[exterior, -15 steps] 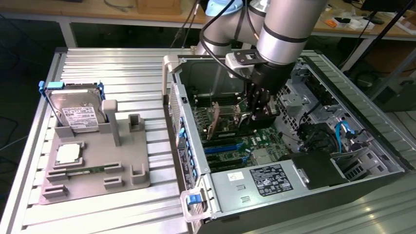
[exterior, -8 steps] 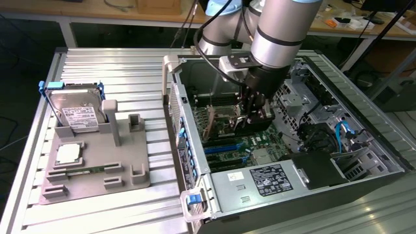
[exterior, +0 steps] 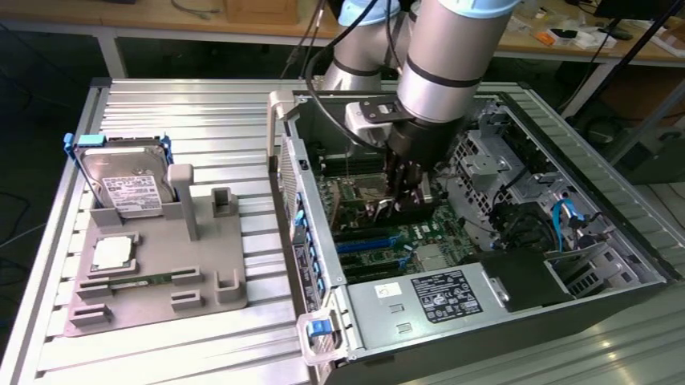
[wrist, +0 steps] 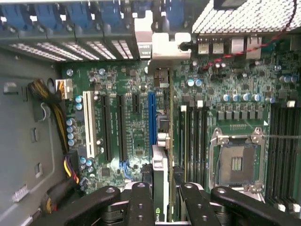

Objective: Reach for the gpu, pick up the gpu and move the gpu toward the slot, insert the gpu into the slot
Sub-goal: 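Insert the gpu into the slot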

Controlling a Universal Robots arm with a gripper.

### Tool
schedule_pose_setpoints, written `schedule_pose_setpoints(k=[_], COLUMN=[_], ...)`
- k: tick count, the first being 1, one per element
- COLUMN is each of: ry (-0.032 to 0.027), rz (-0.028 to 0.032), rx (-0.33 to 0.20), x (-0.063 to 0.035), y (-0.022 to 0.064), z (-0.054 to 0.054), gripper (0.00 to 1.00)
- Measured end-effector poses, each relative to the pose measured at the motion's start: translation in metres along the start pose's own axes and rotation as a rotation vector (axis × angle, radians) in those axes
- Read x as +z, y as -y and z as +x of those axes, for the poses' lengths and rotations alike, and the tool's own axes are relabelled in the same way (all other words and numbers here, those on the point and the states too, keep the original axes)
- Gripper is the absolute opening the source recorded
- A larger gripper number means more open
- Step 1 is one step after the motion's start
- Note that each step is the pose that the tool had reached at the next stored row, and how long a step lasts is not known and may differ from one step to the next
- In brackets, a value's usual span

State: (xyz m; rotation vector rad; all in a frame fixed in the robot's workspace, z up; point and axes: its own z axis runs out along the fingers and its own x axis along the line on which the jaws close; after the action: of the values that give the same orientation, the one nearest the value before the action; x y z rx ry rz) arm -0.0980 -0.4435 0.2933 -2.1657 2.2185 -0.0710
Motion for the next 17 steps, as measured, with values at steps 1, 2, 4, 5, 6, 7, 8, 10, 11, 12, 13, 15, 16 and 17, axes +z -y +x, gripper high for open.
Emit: schedule_pose_setpoints(k=[1,2,4,5,6,7,8,10,11,12,13,15,16,17], ry=[-0.0001,0.0001,0.0001,0.0,0.0,0.0001,0.0,0.0001,0.0,0.0002,0.0002,0.0,0.0,-0.0001], rz=[-0.0001,0.0,0.0,0.0,0.0,0.0001,0.0,0.0001,0.0001,0.0001,0.0002,0.0,0.0,0.0], rx=[0.0,0.0,0.0,0.0,0.0,0.0,0.0,0.0,0.0,0.0,0.0,0.0,0.0,0.0], x=[0.0011,0.0021,0.0038,0.0044,0.005,0.0054,0.0055,0.0057,0.0058,0.0062,0.0071,0.0091,0.0097,0.01], y=[-0.0001,-0.0001,-0.0002,-0.0005,-0.0014,-0.0031,-0.0056,-0.01,-0.0115,-0.0123,-0.0126,-0.0128,-0.013,-0.0135], z=[0.002,0.004,0.007,0.008,0.009,0.009,0.009,0.009,0.009,0.009,0.01,0.011,0.011,0.011], gripper=[0.27,0.27,0.27,0.27,0.27,0.27,0.27,0.27,0.27,0.27,0.27,0.27,0.27,0.27])
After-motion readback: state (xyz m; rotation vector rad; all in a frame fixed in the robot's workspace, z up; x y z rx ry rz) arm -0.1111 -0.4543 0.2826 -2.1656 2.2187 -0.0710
